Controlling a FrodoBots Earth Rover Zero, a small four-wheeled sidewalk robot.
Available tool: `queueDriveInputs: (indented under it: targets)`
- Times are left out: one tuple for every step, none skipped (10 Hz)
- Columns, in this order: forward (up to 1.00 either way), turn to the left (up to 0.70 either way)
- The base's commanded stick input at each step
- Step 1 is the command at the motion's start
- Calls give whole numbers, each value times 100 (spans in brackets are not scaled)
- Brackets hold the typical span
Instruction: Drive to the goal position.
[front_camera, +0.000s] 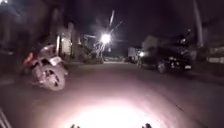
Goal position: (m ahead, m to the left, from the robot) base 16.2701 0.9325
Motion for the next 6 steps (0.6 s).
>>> queueDriveInputs:
  targets:
    - [70,0]
    - [70,0]
    - [70,0]
    - [70,0]
    - [70,0]
    - [70,0]
